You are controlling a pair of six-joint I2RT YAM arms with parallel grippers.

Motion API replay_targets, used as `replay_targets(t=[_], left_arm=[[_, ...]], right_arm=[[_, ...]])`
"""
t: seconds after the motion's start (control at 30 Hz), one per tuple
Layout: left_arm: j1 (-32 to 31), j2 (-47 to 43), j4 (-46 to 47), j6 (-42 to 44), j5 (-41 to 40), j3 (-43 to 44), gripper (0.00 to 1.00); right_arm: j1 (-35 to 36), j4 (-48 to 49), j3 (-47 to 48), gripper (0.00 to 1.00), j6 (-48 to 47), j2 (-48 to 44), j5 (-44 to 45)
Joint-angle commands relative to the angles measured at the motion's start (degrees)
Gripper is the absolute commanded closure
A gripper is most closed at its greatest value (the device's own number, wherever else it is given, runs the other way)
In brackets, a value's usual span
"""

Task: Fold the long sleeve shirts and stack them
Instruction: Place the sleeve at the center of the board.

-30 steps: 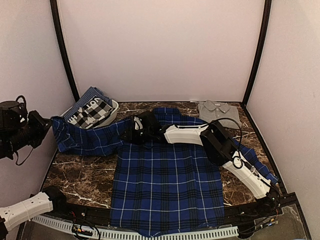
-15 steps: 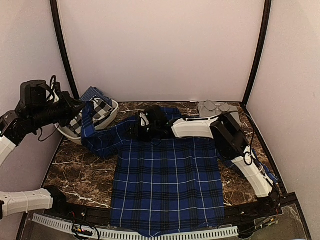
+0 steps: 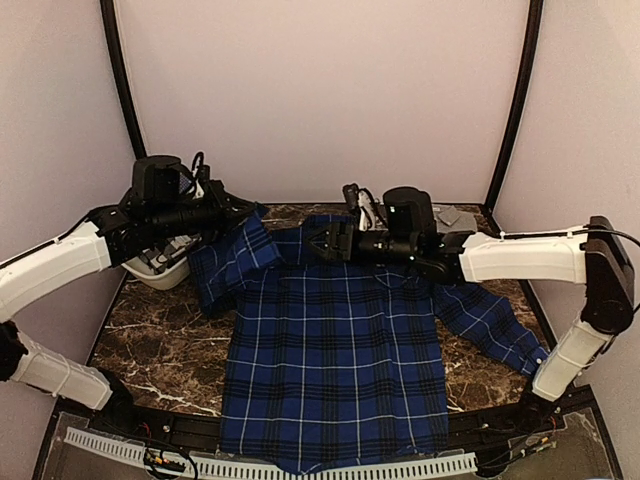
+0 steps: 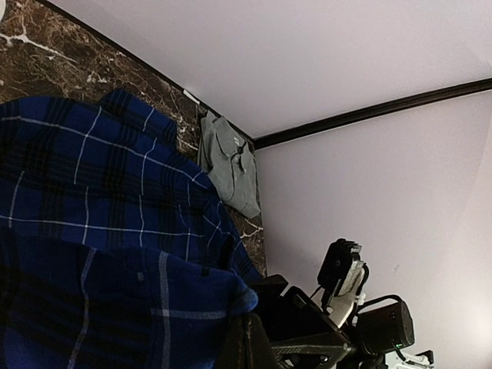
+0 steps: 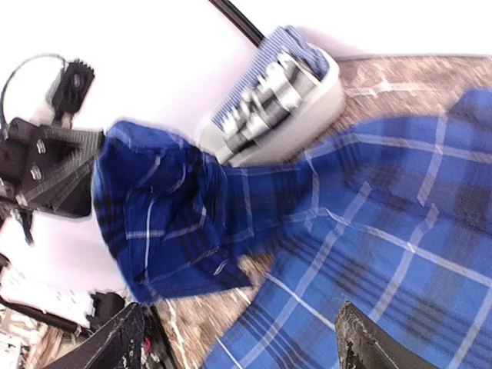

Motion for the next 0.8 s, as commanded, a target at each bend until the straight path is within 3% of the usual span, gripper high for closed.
replay_targets(t=[0.0,0.2,0.4,0.5,0.53,0.6,0.67,0.77], left_arm=[[-3.18,4.58,7.2,-2.44,0.4,3.18,1.0],[-6.52,11.2,7.86,-4.17,-0.24,2.04,1.0],[-8.97,20.96,8.14,-1.8,7.13,1.08,1.0],[-9.52,24.68,6.5,0.71,9.25,1.21,0.8],[-9.57,24.74,6.43,1.05,9.39,1.0,0.67],[-9.58,23.76,5.51,2.57,8.56,0.56,0.53],[-9.51,22.52,3.36,4.37,6.64,0.79,0.44],[-9.23,20.45,-0.97,7.61,2.38,1.41,0.4]], right_arm=[[1.25,0.25,-7.57,0.16,-1.77,-4.9,4.55],[1.42,-0.58,-15.64,0.15,-1.16,-10.93,8.71],[1.5,-2.67,-19.15,0.15,-1.13,-11.57,9.46],[1.5,-4.3,-20.23,0.15,-1.14,-12.12,9.91],[1.57,-5.02,-20.39,0.15,-1.1,-12.36,10.11],[1.78,-7.33,-20.34,0.16,-1.34,-12.51,10.56],[2.3,-8.91,-20.32,0.16,-1.47,-12.24,10.89],[3.41,-11.02,-19.86,0.17,-1.28,-10.9,10.99]])
